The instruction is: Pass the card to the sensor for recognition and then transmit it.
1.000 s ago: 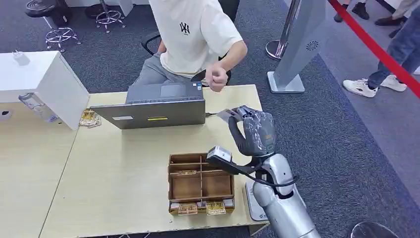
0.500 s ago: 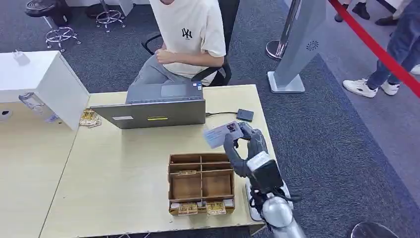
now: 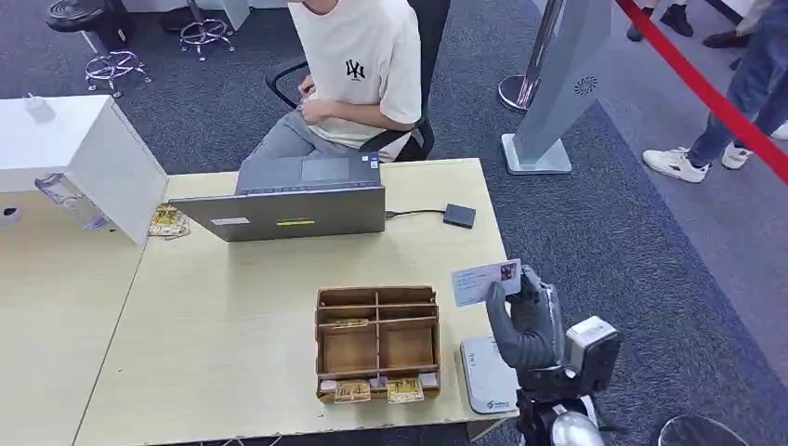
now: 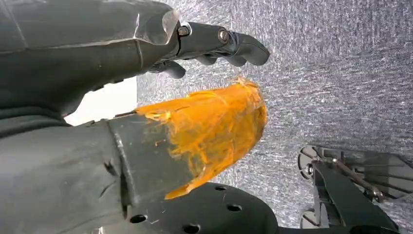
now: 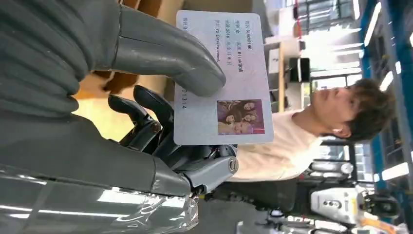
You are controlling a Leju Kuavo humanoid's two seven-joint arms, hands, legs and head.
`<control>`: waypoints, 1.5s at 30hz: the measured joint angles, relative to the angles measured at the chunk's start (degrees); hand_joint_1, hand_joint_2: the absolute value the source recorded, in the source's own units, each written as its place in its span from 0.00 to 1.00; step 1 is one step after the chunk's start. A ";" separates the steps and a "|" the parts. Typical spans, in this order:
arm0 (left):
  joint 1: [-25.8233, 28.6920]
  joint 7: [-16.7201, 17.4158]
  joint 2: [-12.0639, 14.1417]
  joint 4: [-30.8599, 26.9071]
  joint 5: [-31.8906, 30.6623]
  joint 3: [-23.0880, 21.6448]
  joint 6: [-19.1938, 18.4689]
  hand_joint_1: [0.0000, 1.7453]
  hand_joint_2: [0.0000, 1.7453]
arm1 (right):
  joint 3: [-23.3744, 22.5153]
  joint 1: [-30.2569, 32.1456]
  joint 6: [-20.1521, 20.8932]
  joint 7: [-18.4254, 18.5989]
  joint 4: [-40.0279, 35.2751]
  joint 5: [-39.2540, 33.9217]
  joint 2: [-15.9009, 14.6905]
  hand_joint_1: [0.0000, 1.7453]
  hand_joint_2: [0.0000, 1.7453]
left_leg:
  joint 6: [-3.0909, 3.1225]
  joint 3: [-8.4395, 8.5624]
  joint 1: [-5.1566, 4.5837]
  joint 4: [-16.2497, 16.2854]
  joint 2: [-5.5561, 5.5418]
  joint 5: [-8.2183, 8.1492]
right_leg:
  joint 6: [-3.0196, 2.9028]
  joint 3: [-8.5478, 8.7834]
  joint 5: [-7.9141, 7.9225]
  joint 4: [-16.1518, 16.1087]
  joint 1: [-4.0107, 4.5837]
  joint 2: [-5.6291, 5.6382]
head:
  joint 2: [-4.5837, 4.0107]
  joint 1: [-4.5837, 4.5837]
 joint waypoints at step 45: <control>0.19 -1.03 0.55 0.00 3.34 1.03 -0.33 0.00 0.00 | -12.83 -1.07 27.25 5.29 12.12 -0.46 -12.17 1.00 1.00 | 0.01 -0.01 -0.01 0.01 0.01 0.00 | 0.01 0.01 0.01 -0.01 -0.02 0.00 | 0.00 0.00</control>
